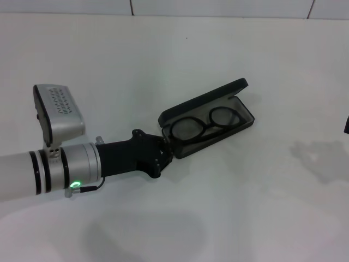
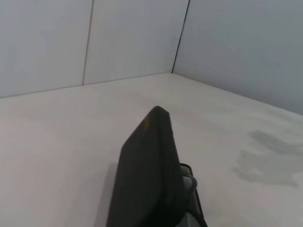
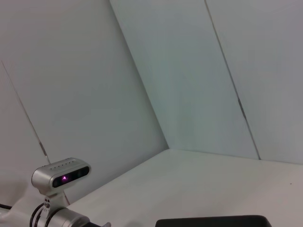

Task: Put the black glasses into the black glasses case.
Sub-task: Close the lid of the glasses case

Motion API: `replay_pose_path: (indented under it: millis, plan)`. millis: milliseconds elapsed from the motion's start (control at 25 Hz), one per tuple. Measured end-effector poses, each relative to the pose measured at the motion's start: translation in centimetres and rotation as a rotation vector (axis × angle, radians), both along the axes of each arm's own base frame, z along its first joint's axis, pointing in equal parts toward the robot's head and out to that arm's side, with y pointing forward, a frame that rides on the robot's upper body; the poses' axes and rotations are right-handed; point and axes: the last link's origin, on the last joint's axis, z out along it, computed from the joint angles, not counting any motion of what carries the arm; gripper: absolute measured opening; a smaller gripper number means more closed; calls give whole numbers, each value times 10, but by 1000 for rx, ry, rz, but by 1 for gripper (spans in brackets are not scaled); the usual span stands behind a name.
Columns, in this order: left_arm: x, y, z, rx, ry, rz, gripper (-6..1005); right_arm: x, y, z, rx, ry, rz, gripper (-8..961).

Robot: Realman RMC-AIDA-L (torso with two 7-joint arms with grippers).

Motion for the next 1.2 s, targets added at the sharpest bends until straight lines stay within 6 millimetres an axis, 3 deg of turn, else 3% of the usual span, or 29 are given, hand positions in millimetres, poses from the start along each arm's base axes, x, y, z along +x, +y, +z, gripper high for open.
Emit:
replay_pose_path:
  millis: [960,1200]
  plan:
    - [10,3,-7,3,-2,-30,49,6,0,-1,16,8,-17,229]
    - [18,-8,4,-23,-129,-59,50,17,-4,4,18,-38,-60,232]
